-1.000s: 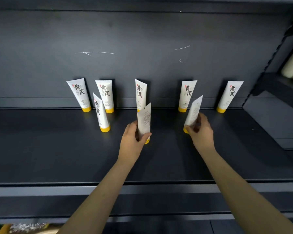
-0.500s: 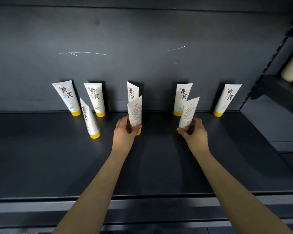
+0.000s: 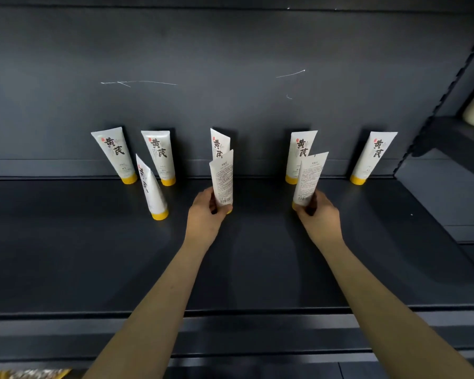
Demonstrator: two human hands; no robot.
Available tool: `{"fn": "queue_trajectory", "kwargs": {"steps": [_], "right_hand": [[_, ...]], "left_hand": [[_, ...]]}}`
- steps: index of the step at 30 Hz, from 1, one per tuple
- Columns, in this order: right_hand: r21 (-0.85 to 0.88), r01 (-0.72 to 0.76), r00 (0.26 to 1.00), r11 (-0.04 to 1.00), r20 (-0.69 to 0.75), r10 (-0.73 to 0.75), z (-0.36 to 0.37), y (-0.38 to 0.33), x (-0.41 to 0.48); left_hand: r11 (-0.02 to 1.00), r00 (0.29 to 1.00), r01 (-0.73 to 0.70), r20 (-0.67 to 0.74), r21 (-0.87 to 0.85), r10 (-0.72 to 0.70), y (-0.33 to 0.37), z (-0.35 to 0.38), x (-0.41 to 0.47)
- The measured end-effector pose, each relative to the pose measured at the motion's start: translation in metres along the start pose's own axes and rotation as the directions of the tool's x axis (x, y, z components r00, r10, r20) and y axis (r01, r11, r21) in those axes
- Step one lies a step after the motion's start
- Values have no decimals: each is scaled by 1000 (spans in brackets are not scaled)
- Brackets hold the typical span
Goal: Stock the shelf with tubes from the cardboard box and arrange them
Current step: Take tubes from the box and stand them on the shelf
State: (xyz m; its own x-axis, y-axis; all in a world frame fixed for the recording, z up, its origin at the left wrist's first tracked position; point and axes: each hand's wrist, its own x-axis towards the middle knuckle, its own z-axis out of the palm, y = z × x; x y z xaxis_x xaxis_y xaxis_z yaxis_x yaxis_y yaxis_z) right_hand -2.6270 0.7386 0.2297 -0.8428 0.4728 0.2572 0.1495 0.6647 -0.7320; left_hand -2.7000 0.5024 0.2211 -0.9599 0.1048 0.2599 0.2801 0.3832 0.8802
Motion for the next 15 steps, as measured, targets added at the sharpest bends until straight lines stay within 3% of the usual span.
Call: {"fn": "queue_trajectory", "kwargs": {"steps": [9, 11, 15], "right_hand": [[5, -112, 992, 994, 55, 111, -5, -9, -5], [42, -116, 988, 992, 110, 111, -11, -12, -13], [-52, -85, 960, 995, 262, 96, -34, -22, -29]], "left_hand": [[994, 999, 42, 29, 102, -45, 7, -5, -6], [987, 993, 94, 63, 129, -103, 9, -10, -10], [959, 972, 155, 137, 239, -191, 19, -29, -31]]}}
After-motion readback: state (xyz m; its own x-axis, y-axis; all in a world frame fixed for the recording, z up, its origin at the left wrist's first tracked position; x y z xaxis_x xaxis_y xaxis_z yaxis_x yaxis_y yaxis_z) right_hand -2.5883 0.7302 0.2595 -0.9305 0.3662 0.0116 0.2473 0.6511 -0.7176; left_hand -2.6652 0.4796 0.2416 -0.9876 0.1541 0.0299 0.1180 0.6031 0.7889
